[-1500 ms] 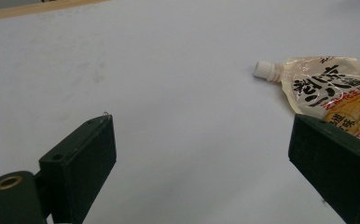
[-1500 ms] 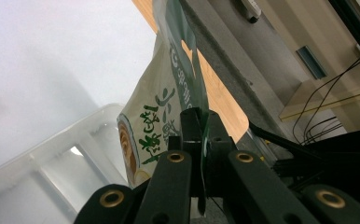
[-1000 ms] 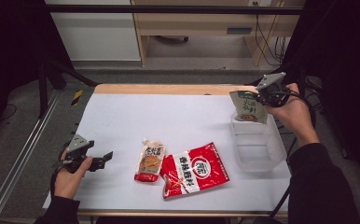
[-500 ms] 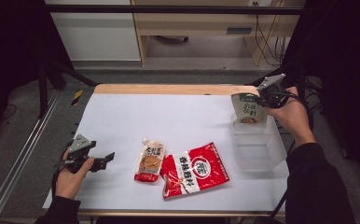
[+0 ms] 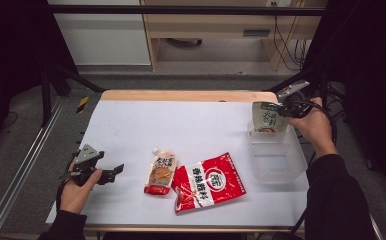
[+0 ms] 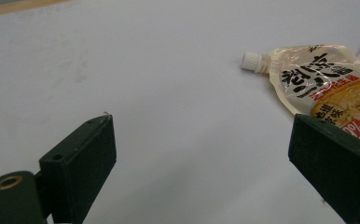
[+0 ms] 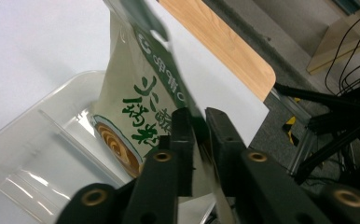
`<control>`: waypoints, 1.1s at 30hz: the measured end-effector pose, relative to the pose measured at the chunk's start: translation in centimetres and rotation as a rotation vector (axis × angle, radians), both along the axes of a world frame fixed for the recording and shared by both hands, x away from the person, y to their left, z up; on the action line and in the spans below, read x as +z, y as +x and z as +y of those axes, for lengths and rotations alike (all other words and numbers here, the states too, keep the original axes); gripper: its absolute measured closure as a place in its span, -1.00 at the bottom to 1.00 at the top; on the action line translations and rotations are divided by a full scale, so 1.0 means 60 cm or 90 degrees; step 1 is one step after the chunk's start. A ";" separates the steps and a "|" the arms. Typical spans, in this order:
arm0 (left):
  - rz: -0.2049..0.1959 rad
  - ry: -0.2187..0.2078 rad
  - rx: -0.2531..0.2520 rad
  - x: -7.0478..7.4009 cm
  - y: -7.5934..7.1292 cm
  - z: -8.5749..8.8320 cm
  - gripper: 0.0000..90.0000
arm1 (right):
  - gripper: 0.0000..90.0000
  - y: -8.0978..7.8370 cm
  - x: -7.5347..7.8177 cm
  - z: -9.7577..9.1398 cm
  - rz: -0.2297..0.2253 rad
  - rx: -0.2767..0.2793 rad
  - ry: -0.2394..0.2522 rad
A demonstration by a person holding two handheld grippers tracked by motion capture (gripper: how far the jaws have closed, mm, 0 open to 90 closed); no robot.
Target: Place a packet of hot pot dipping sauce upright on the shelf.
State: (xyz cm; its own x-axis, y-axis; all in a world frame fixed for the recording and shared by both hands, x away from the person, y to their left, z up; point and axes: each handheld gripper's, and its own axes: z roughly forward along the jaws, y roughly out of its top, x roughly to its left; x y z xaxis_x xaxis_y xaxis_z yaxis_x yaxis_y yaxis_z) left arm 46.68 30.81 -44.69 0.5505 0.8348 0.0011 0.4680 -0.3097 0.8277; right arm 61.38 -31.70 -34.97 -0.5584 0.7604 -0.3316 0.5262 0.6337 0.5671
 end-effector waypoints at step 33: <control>-0.004 0.003 -0.001 0.000 -0.001 -0.006 -0.84 | -0.67 -0.054 0.040 0.044 -0.062 -0.012 0.005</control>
State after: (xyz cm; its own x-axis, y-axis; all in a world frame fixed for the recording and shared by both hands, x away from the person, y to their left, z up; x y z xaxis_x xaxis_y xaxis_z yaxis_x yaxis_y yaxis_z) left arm 46.62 30.47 -44.69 0.5521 0.8337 0.0080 0.4627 -0.3143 0.8289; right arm 58.16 -29.04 -32.57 -0.5096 0.7734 -0.3769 0.4805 0.6193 0.6210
